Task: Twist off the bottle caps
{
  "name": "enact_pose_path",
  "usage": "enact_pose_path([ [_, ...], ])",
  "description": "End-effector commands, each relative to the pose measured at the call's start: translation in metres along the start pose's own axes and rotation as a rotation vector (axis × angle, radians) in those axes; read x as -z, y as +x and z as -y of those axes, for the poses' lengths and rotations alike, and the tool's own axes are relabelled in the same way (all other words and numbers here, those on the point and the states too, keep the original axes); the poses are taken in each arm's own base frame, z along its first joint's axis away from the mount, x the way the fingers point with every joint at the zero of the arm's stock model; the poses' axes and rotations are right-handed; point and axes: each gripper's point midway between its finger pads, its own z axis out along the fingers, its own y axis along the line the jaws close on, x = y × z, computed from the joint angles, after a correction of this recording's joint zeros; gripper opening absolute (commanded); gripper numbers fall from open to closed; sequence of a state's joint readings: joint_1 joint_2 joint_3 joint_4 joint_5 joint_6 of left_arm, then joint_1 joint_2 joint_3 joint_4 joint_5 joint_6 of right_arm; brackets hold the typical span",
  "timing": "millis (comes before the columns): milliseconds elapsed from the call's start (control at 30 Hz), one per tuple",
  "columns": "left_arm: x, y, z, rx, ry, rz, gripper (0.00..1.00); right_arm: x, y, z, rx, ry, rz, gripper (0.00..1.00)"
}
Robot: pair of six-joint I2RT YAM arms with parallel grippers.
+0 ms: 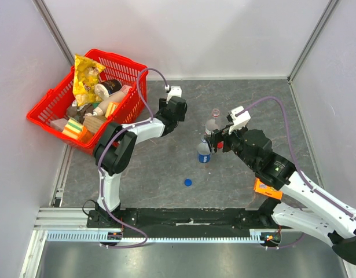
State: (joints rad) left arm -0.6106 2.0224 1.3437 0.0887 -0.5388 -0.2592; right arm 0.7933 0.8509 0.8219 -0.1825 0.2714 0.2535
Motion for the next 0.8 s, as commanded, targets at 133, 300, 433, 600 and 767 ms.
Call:
enact_pose_path([
  [133,-0.009,-0.032,0.003,0.038,0.058,0.096,0.63,0.003,-0.024,0.003,0.005,0.016,0.058,0.98],
  [300,0.016,-0.055,0.007,-0.007,0.142,0.126,0.6,0.006,-0.035,0.001,-0.007,0.006,0.082,0.98],
  [433,0.055,-0.086,0.0,-0.024,0.188,0.152,0.59,0.006,-0.045,-0.005,-0.017,-0.022,0.097,0.98],
  [600,0.109,-0.099,-0.008,-0.066,0.287,0.119,0.58,0.008,-0.058,-0.015,-0.031,-0.07,0.116,0.98],
  [767,0.163,-0.092,-0.005,-0.096,0.449,0.03,0.58,0.01,-0.07,-0.03,-0.031,-0.148,0.127,0.98],
])
